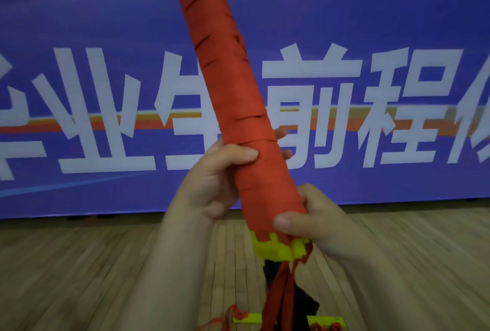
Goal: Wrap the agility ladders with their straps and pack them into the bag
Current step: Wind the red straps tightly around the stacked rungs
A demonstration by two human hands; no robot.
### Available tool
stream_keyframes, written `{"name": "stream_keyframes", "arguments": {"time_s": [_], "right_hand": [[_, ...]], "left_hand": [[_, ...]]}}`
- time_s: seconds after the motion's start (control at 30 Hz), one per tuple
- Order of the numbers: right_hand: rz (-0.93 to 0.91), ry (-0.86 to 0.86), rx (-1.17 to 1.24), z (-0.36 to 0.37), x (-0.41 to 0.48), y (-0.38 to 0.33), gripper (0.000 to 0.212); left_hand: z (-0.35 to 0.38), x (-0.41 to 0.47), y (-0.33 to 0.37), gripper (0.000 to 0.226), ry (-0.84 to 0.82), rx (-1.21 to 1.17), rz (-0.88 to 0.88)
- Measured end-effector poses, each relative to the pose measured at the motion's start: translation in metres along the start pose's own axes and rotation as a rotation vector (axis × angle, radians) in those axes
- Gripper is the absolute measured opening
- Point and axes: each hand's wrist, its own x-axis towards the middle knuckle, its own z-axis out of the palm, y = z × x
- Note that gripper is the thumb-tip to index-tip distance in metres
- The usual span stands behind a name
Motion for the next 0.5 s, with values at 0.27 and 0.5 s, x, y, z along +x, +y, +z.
{"name": "stream_keyframes", "arguments": {"time_s": [0.27,0.5], "right_hand": [[-0.080,0.004,-0.414,-0.003,-0.003,-0.017,0.052],[-0.071,-0.229,0.215,0.003,0.010,0.005,0.044]], "left_hand": [[0.003,-0.007,0.003,0.042,0.195,0.142,0.023],[0.008,0.013,-0.003,0.078,-0.454,-0.527,-0.073]]}}
